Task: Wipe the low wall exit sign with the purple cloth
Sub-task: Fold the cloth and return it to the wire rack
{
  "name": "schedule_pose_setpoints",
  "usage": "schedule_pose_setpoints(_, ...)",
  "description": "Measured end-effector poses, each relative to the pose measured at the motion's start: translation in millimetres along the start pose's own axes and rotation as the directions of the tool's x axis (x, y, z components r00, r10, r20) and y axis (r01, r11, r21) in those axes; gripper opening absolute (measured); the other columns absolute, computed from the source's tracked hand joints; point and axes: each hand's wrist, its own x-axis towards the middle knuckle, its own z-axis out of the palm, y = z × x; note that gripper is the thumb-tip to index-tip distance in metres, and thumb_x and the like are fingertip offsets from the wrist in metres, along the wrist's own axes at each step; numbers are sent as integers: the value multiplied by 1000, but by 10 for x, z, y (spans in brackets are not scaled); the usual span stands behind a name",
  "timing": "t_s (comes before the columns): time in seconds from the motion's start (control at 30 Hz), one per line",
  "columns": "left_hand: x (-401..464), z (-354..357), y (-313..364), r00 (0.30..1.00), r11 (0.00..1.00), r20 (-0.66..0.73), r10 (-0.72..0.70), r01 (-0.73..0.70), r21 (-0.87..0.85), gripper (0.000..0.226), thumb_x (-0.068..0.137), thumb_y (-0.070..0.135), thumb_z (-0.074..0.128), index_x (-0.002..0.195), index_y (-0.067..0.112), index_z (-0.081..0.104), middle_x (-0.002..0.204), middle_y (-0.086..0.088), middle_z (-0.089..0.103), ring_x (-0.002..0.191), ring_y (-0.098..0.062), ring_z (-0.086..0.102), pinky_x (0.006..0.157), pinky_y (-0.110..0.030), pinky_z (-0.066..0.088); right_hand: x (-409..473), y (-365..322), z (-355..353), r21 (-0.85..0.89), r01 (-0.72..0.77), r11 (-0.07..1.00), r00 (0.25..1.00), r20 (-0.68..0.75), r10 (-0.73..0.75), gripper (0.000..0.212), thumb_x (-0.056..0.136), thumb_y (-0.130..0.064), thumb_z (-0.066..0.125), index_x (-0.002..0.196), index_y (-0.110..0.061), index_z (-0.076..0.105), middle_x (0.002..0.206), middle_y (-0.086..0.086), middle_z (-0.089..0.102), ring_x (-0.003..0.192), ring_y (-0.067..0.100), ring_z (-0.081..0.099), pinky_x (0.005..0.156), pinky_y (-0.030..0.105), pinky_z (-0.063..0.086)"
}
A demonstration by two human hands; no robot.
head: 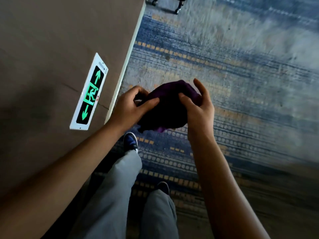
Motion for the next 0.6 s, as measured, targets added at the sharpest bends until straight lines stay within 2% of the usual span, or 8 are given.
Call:
schedule_pose_setpoints(0.1, -172, 71, 388, 970, 956, 144, -198, 223, -192, 33, 80, 59, 70, 87, 27, 69, 83, 2, 70, 79, -5, 65, 75, -24, 51, -280, -591, -118, 135, 43, 990, 998, 32, -48, 63, 81, -7, 76, 135, -35, 62, 111, 10, 77, 101, 24, 74, 87, 38, 60)
schedule_pose_setpoints(0.17, -263, 125, 629, 908, 852, 294, -298, 392, -347, 42, 86, 69, 61, 86, 30, 78, 95, -4, 73, 91, -18, 68, 86, -34, 48, -457, -1010, -198, 180, 101, 978, 987, 102, -121, 64, 85, -1, 72, 136, -37, 60, 112, 12, 76, 101, 25, 73, 89, 39, 60)
schedule_pose_setpoints(0.2, -305, 129, 726, 867, 795, 381, -321, 465, -389, 52, 87, 75, 53, 98, 32, 79, 110, -5, 75, 103, -20, 70, 95, -38, 48, -543, -1213, -236, 175, 142, 974, 976, 138, -167, 65, 86, 1, 70, 138, -37, 59, 113, 11, 76, 103, 24, 73, 88, 37, 59)
schedule_pose_setpoints(0.27, -362, 95, 909, 808, 758, 496, -319, 532, -379, 79, 79, 89, 41, 130, 34, 66, 136, -5, 67, 127, -23, 63, 111, -50, 41, -712, -1588, -322, 154, 209, 966, 954, 184, -236, 64, 89, 2, 67, 141, -35, 56, 120, 10, 75, 110, 27, 72, 90, 36, 58)
schedule_pose_setpoints(0.33, -340, 38, 1164, 750, 741, 558, -354, 589, -322, 106, 62, 99, 47, 146, 34, 50, 148, -4, 57, 135, -27, 56, 117, -59, 35, -853, -1950, -389, 175, 250, 952, 942, 182, -281, 63, 91, 0, 65, 143, -34, 55, 125, 10, 73, 116, 29, 70, 93, 37, 57)
schedule_pose_setpoints(0.4, -258, -13, 1547, 703, 729, 615, -357, 621, -287, 112, 65, 97, 43, 156, 32, 37, 156, -6, 48, 140, -31, 51, 117, -63, 32, -938, -2301, -424, 221, 270, 937, 942, 139, -304, 59, 92, -5, 66, 143, -33, 55, 129, 8, 71, 120, 29, 67, 95, 37, 56)
schedule_pose_setpoints(0.5, -73, -150, 2193, 702, 655, 676, -224, 622, -429, 89, 89, 81, 24, 157, 23, 35, 155, -10, 50, 136, -28, 56, 113, -53, 42, -1003, -2778, -401, 350, 279, 895, 948, 48, -314, 48, 99, -11, 60, 144, -26, 56, 140, 5, 64, 130, 26, 60, 101, 35, 53)
schedule_pose_setpoints(0.6, 110, -342, 2859, 717, 584, 697, -11, 571, -578, 74, 97, 69, 31, 151, 20, 46, 153, -11, 51, 137, -25, 54, 99, -32, 53, -1010, -3073, -375, 423, 302, 854, 947, -31, -319, 45, 105, -13, 50, 149, -24, 50, 145, 4, 60, 134, 24, 57, 99, 34, 54)
